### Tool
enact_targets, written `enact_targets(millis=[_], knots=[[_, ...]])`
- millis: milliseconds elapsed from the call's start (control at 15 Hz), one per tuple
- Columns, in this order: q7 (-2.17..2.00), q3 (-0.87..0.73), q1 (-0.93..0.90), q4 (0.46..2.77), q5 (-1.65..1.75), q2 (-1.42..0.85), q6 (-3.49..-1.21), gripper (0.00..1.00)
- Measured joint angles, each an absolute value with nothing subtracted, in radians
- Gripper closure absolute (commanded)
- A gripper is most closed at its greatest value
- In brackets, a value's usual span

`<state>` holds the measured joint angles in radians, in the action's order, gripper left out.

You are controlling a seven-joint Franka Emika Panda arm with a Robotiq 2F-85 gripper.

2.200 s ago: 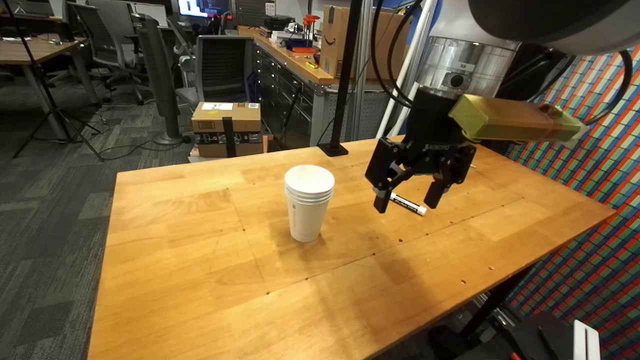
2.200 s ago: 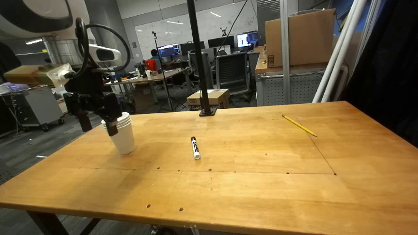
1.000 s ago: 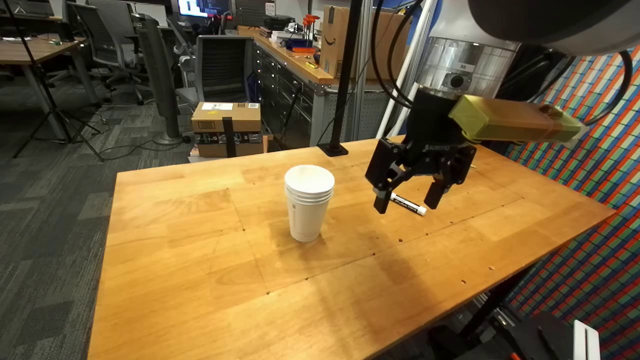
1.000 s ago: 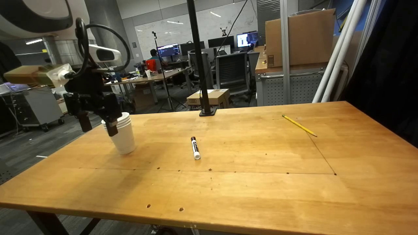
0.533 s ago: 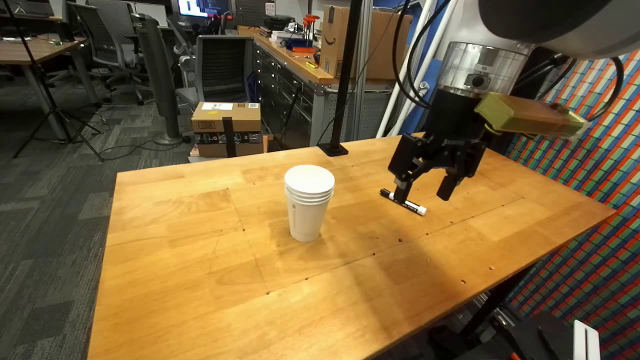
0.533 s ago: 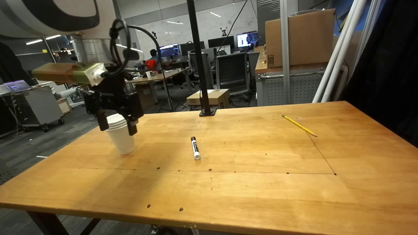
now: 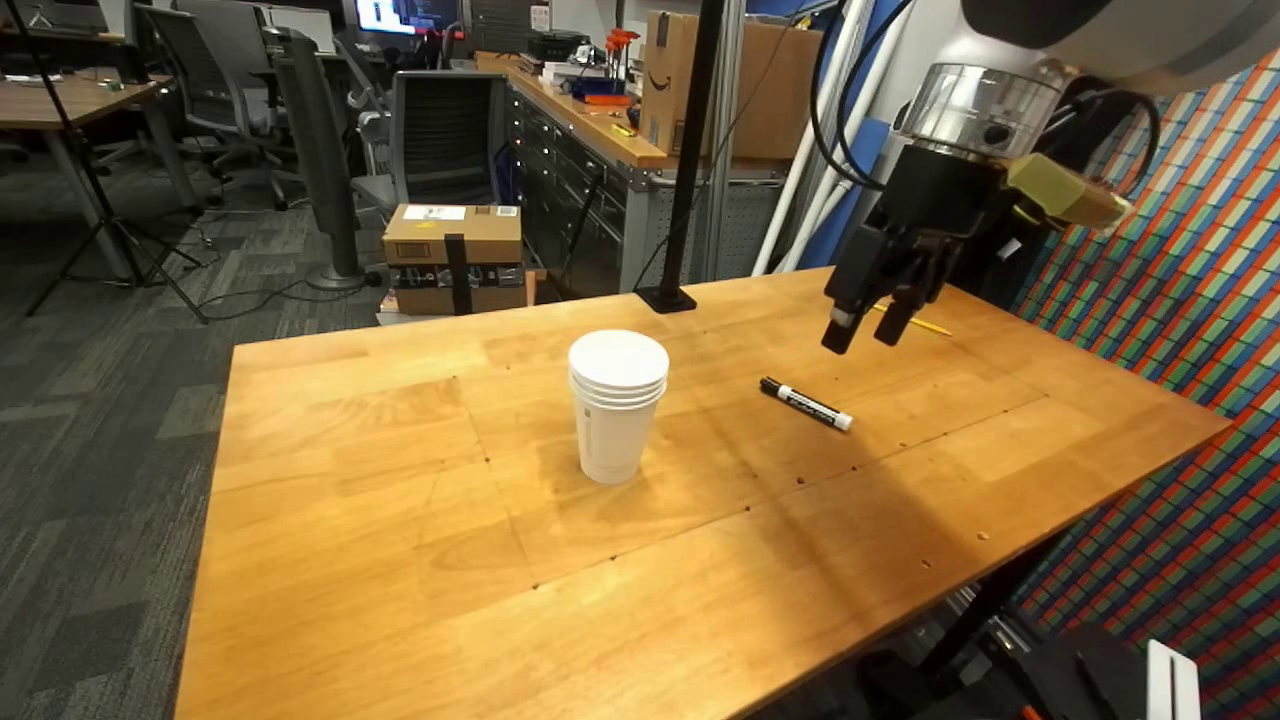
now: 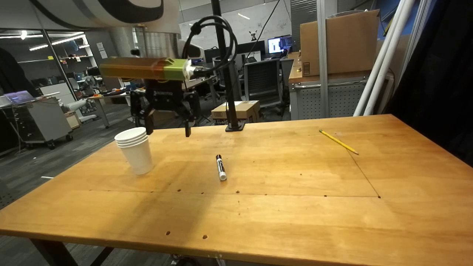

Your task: Pick up the marker from the table and put it in the put

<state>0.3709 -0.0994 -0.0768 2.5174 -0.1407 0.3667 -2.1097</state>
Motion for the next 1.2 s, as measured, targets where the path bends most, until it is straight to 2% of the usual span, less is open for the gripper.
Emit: enact_targets(millis=[667, 1200], knots=[[0.758, -0.144, -0.05, 2.378, -0.14, 0.181, -2.113, 0.0], [0.814, -0.131, -0.004, 2.315, -0.139, 0.039, -2.211, 0.0]])
